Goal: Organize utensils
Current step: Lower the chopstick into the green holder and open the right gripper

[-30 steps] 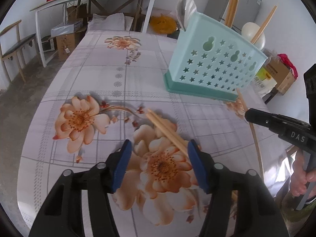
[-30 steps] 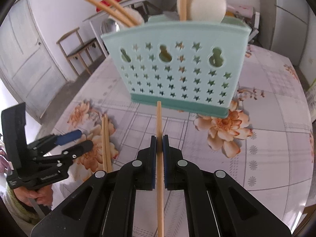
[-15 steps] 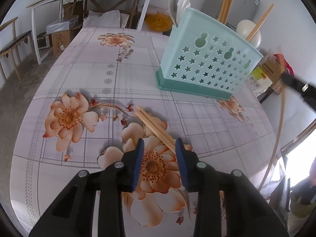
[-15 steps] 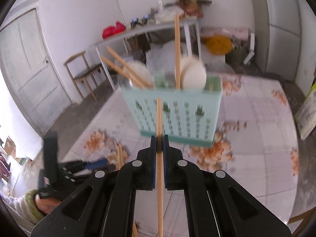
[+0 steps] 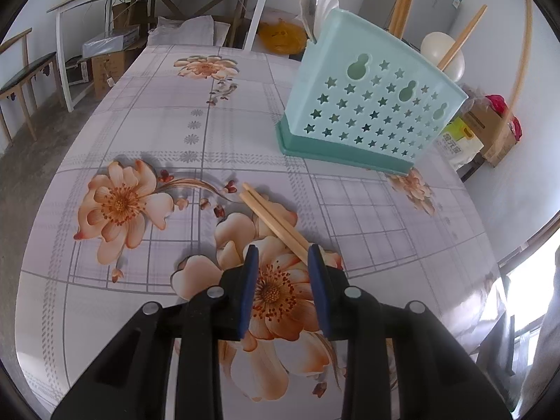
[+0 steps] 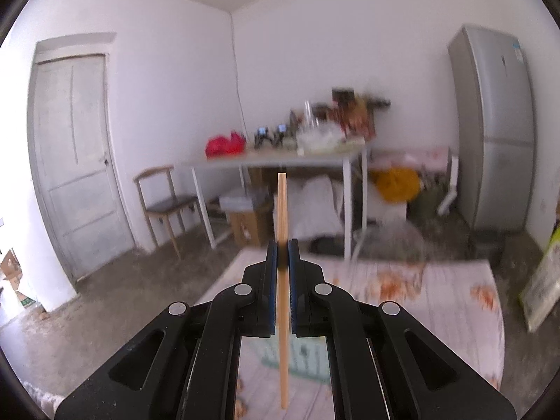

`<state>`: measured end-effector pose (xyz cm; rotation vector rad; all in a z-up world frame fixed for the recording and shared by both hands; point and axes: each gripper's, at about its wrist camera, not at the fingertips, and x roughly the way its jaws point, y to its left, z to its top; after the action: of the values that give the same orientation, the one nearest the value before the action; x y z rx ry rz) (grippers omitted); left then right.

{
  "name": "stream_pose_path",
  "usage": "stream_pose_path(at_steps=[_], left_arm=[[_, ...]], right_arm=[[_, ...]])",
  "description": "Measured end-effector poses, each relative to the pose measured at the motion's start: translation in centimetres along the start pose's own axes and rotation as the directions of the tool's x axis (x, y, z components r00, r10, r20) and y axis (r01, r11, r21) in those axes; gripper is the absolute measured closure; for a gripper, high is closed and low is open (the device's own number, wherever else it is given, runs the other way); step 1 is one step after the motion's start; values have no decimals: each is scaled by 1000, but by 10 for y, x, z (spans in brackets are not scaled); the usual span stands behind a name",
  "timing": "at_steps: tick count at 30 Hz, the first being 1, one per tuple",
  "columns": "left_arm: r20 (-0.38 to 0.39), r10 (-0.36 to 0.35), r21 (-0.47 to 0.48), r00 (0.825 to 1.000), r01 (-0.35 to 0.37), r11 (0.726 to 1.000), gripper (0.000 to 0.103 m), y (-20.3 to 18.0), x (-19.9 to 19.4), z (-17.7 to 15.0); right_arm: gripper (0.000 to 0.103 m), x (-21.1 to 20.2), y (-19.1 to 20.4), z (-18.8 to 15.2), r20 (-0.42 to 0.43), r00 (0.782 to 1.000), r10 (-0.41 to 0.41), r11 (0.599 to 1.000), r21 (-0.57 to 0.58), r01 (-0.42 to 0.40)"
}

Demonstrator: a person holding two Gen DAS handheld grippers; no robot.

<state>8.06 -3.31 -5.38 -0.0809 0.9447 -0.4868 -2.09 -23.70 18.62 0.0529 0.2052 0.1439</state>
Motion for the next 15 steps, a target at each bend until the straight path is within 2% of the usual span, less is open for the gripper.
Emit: stream_pose_path(at_steps=[4,8,15], left_arm=[[-1,-2,1,1000,2,1000,75,0,1,0],[-2,-2,0,1000,2,1000,75,0,2,0],[-1,-14,-4,1000,14,1000,75,2,3,-1]], right_arm=[[99,16,0,21,73,997,21,999,-28,-19],[99,37,4,28,115,993,7,997,-74,2],[99,65,11,10,118,993,0,990,-142,17]])
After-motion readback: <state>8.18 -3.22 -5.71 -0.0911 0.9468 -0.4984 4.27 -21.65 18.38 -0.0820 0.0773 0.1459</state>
